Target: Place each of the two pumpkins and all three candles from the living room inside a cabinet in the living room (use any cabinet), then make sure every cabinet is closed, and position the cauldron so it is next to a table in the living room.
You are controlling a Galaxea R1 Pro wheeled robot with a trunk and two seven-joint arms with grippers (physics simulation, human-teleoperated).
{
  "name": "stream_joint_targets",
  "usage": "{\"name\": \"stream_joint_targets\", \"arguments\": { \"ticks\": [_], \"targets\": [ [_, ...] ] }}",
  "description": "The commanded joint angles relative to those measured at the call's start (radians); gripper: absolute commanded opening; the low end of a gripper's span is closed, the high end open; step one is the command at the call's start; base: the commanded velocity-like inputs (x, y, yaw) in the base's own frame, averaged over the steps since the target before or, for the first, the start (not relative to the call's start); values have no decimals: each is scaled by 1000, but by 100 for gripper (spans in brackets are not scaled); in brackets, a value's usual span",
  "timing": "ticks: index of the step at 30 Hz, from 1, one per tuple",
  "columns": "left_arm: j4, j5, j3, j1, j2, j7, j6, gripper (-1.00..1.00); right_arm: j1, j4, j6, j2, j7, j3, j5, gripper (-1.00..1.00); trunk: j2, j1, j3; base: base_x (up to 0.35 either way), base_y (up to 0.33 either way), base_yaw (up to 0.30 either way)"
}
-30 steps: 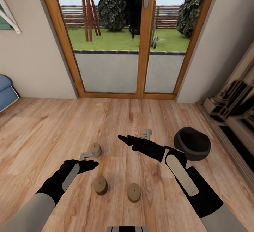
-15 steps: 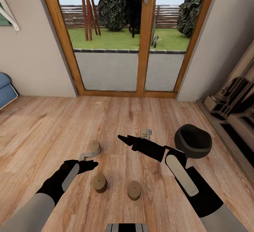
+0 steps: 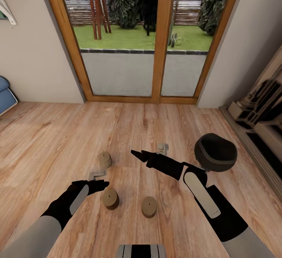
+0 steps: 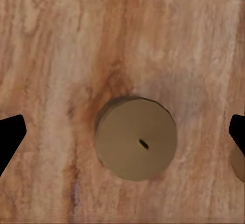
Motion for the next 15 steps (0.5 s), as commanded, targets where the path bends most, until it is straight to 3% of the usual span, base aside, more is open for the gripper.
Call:
{"name": "stream_joint_targets", "arguments": {
  "ticks": [1,15],
  "targets": [
    [1,10,-6,-1,1,7,-1,100,-1,0,3,-1,0,1,-5,100,-1,0,-5,0,0,0],
    [5,10,-10,0,-3,8,-26,100,0,-2,1,-1,1,1,-5,100,-4,6,-59,0,0,0]
  ]
}}
